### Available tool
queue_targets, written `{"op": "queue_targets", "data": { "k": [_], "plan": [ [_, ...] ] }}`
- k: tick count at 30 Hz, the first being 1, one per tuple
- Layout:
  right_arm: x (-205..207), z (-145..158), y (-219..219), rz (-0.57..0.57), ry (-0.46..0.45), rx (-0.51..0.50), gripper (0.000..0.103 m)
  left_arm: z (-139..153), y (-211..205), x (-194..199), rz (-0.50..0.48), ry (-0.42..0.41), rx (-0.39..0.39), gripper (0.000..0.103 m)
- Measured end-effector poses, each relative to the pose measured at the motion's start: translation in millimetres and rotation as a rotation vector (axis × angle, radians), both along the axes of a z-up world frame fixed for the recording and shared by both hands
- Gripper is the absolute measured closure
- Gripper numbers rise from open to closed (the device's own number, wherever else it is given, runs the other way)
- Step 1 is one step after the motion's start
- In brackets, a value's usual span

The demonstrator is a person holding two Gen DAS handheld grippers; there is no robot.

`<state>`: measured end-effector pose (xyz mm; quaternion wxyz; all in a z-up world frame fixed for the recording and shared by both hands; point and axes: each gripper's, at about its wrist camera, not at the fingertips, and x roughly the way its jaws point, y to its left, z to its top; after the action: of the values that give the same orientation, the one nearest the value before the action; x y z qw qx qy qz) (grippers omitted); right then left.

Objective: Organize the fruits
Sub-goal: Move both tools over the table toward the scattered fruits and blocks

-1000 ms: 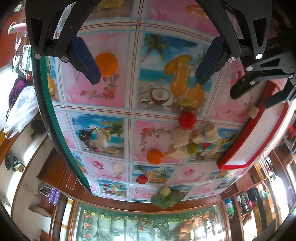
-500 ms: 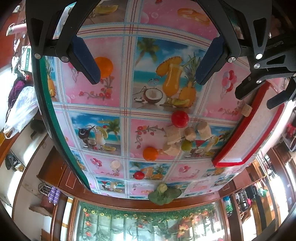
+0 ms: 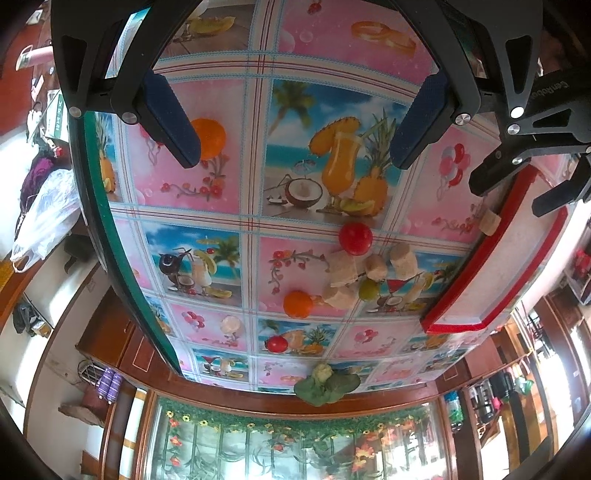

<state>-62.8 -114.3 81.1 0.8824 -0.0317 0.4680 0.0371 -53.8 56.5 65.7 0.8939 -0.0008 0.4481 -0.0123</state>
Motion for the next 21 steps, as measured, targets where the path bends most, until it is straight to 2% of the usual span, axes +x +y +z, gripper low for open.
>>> {"op": "queue_targets", "data": {
  "k": [21],
  "plan": [
    [8,0,-12,-0.009,0.001,0.016,0.000,-1,-11,8,-0.025,0.007,0.013,0.002]
  ]
}}
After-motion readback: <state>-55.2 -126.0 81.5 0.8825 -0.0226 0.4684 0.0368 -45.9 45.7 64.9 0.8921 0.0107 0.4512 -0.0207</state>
